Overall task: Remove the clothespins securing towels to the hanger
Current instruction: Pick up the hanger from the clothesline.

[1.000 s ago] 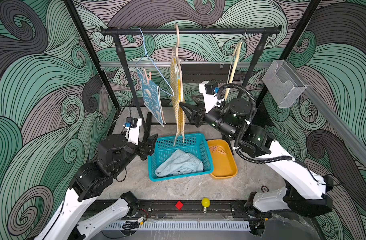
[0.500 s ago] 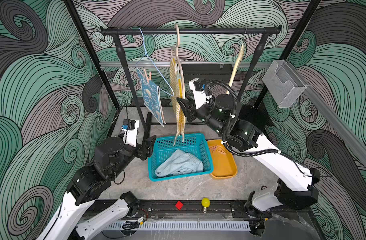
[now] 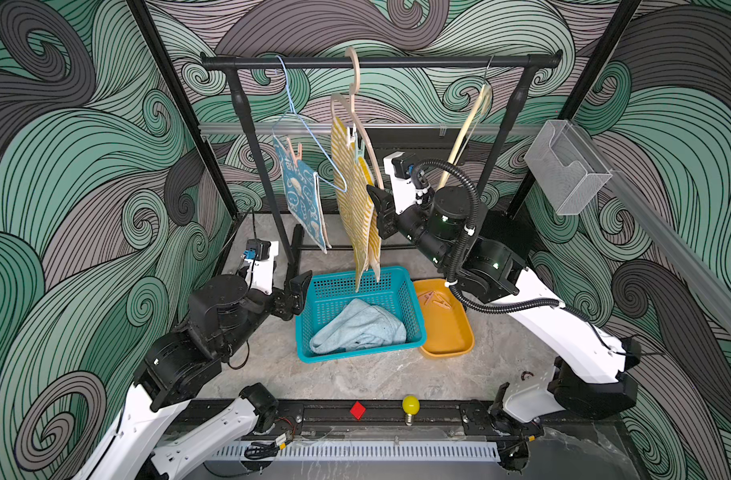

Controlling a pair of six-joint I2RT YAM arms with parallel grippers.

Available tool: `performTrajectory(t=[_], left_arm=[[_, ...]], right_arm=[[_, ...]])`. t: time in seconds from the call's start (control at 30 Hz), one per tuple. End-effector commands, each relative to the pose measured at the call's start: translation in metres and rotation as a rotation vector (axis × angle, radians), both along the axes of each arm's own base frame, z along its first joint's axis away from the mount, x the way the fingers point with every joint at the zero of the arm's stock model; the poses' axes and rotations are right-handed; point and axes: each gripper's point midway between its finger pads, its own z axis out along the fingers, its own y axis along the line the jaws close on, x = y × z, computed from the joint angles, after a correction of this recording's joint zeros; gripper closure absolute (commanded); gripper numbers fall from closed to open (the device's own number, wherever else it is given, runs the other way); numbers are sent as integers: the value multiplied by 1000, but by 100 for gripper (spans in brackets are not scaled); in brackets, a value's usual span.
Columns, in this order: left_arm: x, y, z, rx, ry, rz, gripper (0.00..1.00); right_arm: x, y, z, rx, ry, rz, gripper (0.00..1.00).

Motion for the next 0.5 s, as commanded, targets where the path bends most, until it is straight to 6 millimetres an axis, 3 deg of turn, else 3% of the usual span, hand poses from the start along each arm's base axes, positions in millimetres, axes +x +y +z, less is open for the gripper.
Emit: performTrajectory(t=[0.0, 0.1, 0.47], left_arm=[[0, 1, 4, 0, -18, 5, 16], [0, 1, 2, 5, -12, 4, 16], [1, 1, 9, 2, -23, 5, 16]], right_arm=[[-1, -8, 15, 2, -43, -32, 91], [0, -10, 19, 1, -53, -45, 100], [2, -22, 38, 30, -105, -101, 100]])
